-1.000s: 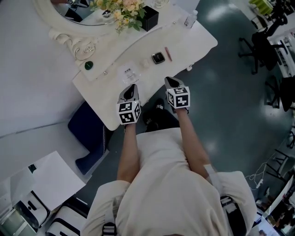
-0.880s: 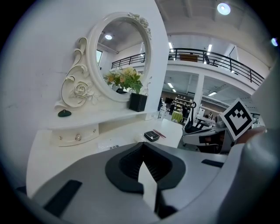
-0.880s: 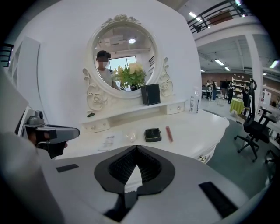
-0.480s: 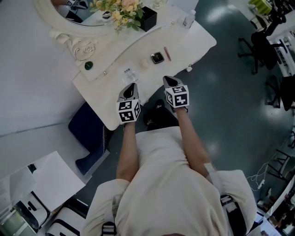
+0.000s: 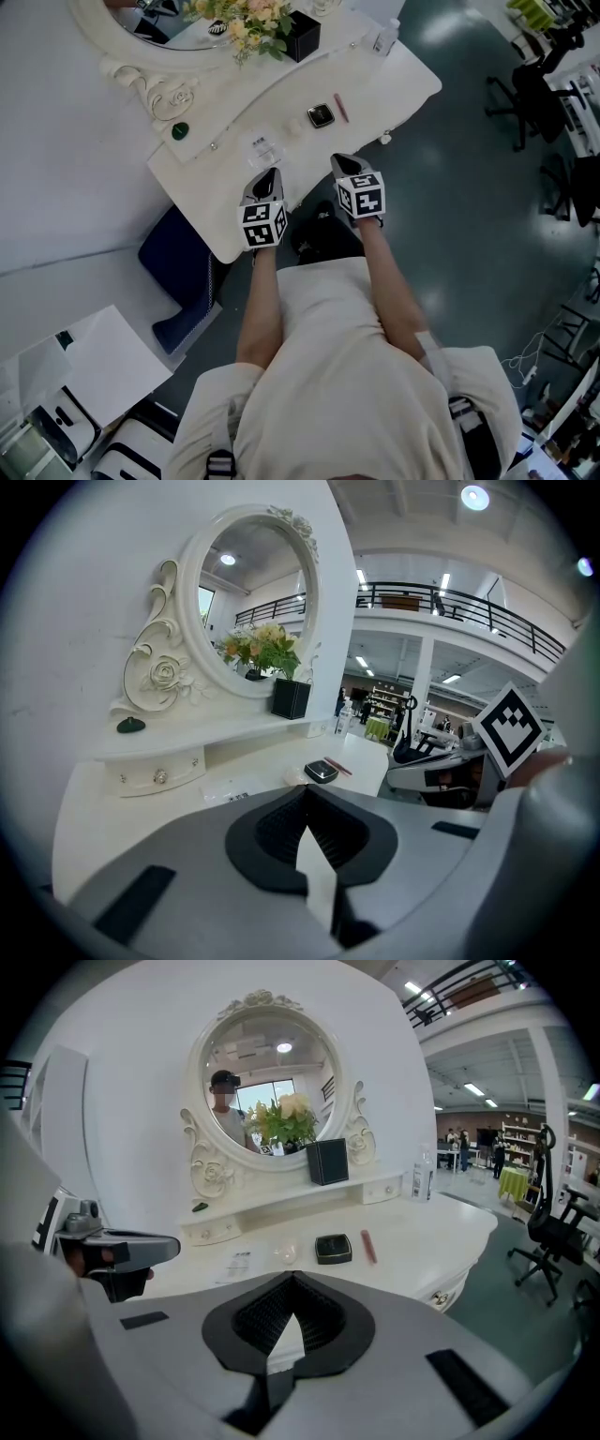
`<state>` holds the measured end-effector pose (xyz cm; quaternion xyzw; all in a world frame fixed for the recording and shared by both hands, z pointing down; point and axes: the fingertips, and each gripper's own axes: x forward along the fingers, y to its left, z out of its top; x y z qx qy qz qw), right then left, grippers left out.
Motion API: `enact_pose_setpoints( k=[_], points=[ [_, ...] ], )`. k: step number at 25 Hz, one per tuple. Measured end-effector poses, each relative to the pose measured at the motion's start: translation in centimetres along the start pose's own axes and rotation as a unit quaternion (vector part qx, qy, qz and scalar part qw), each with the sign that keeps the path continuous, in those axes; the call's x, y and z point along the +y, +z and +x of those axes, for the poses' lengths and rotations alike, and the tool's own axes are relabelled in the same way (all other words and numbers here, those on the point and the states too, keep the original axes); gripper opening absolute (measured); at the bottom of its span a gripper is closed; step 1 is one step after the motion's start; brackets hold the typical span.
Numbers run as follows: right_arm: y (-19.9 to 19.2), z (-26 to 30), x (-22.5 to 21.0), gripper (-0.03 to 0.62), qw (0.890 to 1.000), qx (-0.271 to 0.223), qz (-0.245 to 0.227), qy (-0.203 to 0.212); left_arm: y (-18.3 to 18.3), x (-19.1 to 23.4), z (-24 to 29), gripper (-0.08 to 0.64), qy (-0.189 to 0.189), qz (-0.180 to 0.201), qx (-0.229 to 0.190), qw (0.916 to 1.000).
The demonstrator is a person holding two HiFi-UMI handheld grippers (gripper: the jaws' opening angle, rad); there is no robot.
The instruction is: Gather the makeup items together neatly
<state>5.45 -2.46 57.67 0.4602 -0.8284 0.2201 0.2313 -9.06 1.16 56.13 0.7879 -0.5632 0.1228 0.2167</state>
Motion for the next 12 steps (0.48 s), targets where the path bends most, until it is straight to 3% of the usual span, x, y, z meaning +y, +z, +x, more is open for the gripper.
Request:
enact_pose_setpoints(
  k=[12],
  points=[
    [-0.75, -0.28, -0.33, 0.038, 1.0, 0.005, 0.011, -0.003, -0.7, -0.39, -0.3, 0.012, -0.004, 0.0, 0.007, 1.0]
  ],
)
